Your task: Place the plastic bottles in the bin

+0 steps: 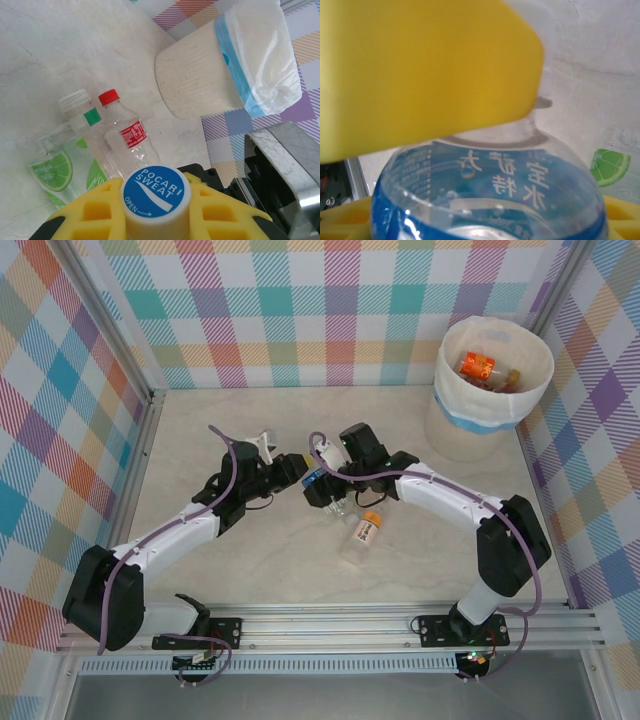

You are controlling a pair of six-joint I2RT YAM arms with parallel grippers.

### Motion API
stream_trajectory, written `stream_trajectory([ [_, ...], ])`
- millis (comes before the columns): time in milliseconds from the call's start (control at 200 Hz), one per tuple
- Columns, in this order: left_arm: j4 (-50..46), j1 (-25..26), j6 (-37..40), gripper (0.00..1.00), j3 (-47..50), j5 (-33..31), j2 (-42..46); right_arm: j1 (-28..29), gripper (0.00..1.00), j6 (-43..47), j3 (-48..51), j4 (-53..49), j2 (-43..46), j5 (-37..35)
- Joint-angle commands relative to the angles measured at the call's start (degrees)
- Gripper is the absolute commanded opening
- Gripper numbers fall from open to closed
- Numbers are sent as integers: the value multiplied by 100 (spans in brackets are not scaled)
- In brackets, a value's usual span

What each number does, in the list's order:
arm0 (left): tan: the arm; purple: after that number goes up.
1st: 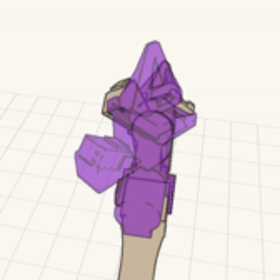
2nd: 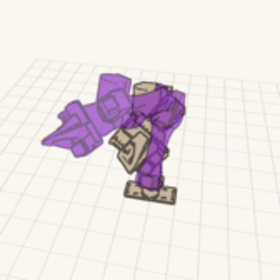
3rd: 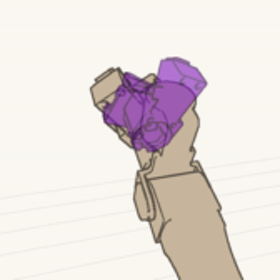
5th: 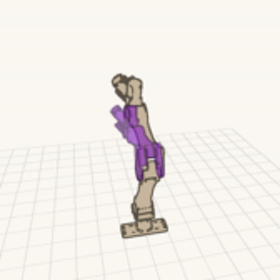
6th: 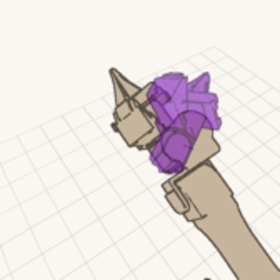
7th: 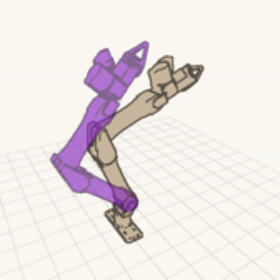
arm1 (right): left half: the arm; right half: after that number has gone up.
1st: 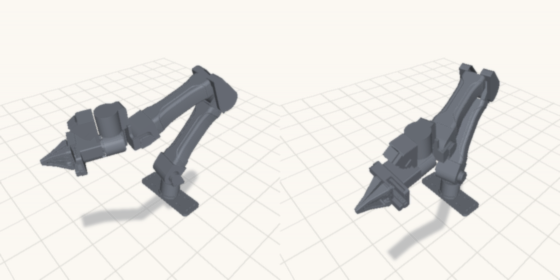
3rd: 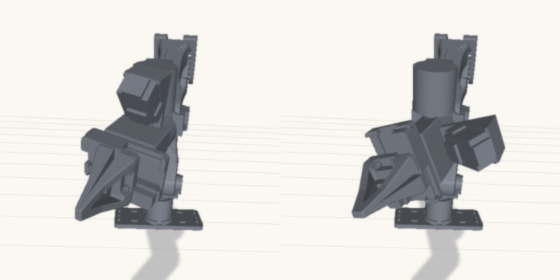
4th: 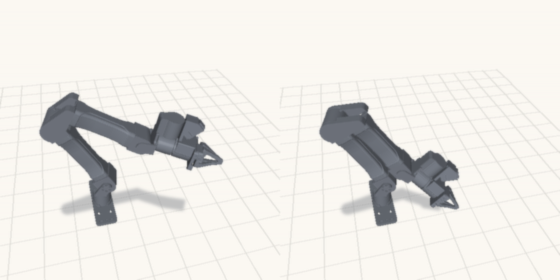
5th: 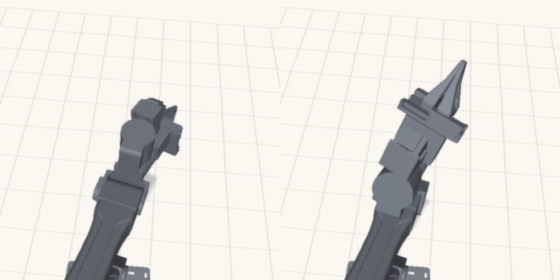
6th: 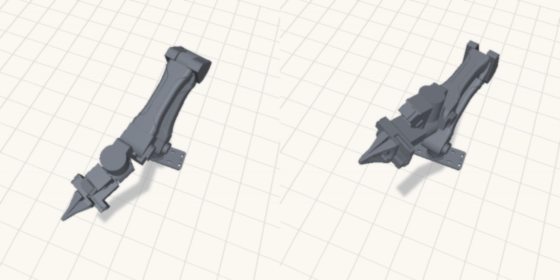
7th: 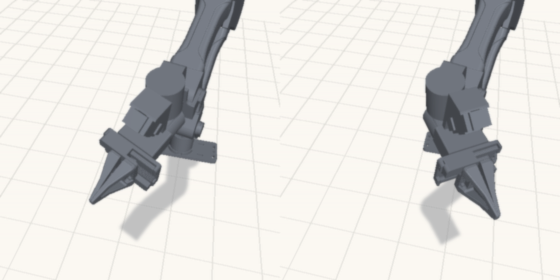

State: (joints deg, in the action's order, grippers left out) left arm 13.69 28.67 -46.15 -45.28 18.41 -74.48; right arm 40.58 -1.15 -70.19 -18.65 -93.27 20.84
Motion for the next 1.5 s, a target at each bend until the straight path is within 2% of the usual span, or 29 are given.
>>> stream_trajectory([
  [0,105,-58,131,4,-240,171,117,37,55,113,-100,-9,104,-17],
  [35,71,-62,112,20,-247,158,122,36,53,129,-99,0,137,-53],
  [50,58,-63,99,33,-251,140,121,37,52,140,-100,-6,155,-75],
  [80,5,-64,64,66,-247,89,141,38,50,164,-92,-10,182,-152],
  [100,-41,-63,40,79,-253,42,145,38,49,189,-91,-12,199,-212],
  [130,-98,-68,19,90,-252,-25,181,30,49,230,-91,-35,243,-331],
  [190,-184,-89,26,99,-242,-108,240,6,47,310,-66,-59,343,-644],
  [355,-410,-197,44,100,-136,-382,581,-294,45,416,-36,-182,670,-1080],
  [560,-922,-345,8,100,376,-1772,1236,-1040,44,903,-380,-593,1155,-1679],
  [765,-1201,-537,-154,100,785,-1932,1495,-2177,45,1250,-1418,-656,1257,-2425],
  [1020,-1124,-599,-518,100,1111,-1881,1488,-3160,46,1214,-2867,-335,523,-2912],
  [1270,-1145,-652,-561,100,1198,-1859,1517,-3647,51,918,-3663,612,-449,-4642],
  [1495,-1202,-696,-591,100,1262,-1873,1568,-4004,53,227,-4805,673,-1515,-5216],
])
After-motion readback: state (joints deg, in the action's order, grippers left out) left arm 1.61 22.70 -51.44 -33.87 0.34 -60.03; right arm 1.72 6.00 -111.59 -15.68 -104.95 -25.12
